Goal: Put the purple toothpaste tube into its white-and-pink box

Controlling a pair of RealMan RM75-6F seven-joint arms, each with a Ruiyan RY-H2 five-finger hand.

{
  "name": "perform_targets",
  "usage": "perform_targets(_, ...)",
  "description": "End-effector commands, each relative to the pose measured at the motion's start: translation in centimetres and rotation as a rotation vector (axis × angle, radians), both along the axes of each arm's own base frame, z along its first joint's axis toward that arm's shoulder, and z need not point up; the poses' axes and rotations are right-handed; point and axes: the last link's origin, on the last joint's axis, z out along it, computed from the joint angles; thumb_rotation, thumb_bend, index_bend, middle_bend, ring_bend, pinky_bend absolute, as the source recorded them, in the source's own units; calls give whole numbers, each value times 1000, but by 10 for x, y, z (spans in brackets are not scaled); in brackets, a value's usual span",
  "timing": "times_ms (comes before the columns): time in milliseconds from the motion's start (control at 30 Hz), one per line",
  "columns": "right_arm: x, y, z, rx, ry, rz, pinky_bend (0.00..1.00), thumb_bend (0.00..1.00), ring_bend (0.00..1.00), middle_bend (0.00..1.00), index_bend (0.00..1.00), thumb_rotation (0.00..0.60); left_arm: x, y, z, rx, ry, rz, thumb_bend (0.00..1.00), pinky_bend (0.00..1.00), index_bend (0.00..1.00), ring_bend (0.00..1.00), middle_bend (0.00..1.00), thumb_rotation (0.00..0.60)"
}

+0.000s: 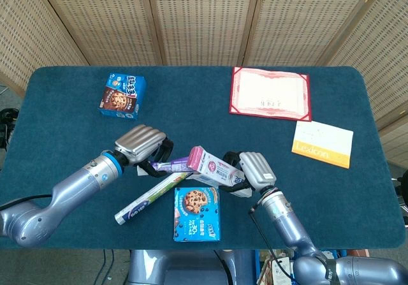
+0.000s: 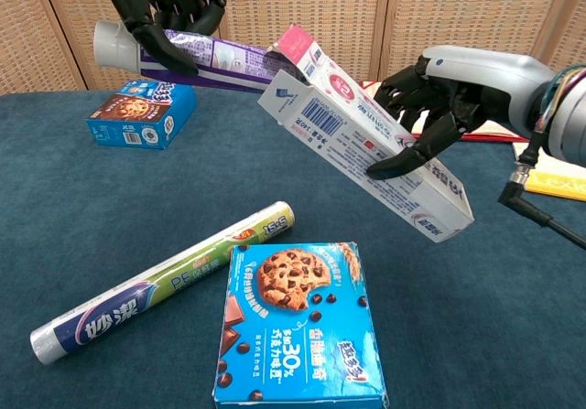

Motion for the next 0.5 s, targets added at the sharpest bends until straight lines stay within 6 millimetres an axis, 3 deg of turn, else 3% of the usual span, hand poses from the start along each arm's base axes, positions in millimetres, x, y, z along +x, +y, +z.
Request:
perform_targets(33,1,0,1,-1,-1,2,535,81,463,580,698,600,-1,1,-4,-7,6,9,492,519,897,553,676,600)
perform_targets(500,6,3,0,15,-7,15,535,82,463,579,698,600,6,4,-10,-17,-15,27,492,519,897,553,676,600)
